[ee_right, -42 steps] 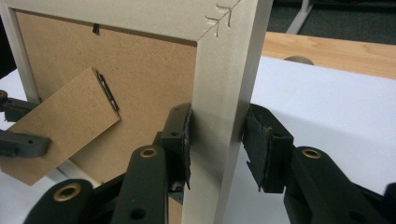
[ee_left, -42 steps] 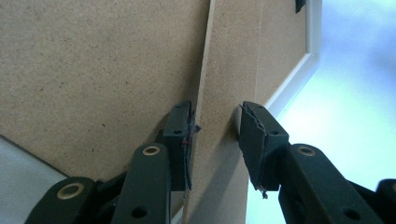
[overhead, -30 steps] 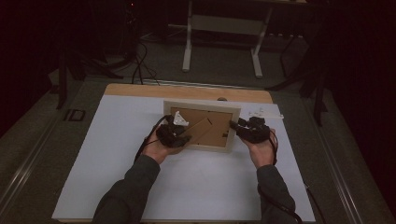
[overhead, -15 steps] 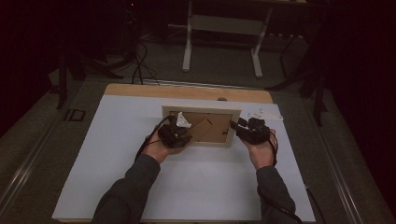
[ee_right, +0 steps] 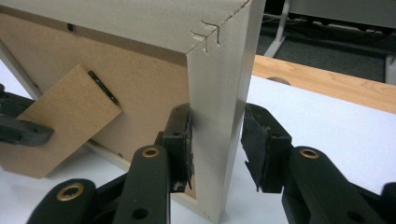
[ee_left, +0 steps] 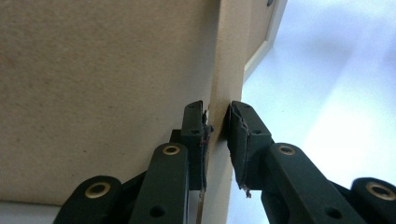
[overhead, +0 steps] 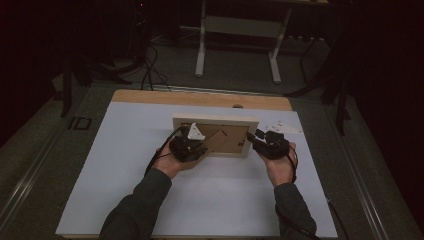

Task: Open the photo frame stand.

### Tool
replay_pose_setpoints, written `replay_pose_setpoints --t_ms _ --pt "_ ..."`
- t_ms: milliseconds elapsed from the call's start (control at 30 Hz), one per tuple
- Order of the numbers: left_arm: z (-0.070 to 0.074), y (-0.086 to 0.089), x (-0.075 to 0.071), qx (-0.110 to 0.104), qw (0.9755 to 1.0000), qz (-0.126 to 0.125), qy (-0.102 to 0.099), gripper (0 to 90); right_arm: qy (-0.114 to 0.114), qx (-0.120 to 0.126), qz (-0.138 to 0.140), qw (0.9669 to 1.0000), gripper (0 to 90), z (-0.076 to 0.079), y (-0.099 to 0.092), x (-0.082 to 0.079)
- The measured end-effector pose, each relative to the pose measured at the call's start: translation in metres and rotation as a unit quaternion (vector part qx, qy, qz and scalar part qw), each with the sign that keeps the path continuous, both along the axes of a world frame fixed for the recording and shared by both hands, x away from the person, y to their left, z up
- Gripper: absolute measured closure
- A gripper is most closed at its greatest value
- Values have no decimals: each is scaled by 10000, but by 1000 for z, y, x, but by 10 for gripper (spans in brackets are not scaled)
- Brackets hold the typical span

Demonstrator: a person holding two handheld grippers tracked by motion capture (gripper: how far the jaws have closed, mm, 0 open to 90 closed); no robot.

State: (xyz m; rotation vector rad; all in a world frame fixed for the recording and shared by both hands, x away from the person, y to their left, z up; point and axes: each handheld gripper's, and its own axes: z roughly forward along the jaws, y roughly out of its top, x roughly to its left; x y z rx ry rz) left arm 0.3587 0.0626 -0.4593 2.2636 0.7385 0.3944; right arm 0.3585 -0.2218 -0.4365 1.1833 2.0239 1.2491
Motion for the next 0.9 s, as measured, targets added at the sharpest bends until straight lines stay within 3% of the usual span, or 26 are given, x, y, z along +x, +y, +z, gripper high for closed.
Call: replay_pose_setpoints --t_ms 67,100,133,167,333,633,767,900 --pt "-1 -1 0 62 10000 5 -35 782 -15 4 -33 10000 646 -1 1 -1" --pt "0 -1 0 115 9999 61 -80 788 -21 0 -46 10000 732 -1 2 -2" --pt "0 1 2 91 9998 134 -108 794 -94 -93 -202 9997 889 -1 2 -3" --pt "1 4 3 -48 10000 66 -36 802 -78 230 -33 9997 899 0 -3 -4" --pt "-2 1 -1 215 9997 -80 -93 822 86 80 -41 9999 885 1 -3 3" --pt "-2 2 -4 155 9998 -102 -86 826 104 51 364 9993 564 -4 2 13" --pt "-2 3 -5 128 9998 -116 -116 826 23 126 554 9984 453 -2 5 20" --pt "0 5 -6 102 9998 -115 -142 826 -144 50 797 9967 335 0 7 24"
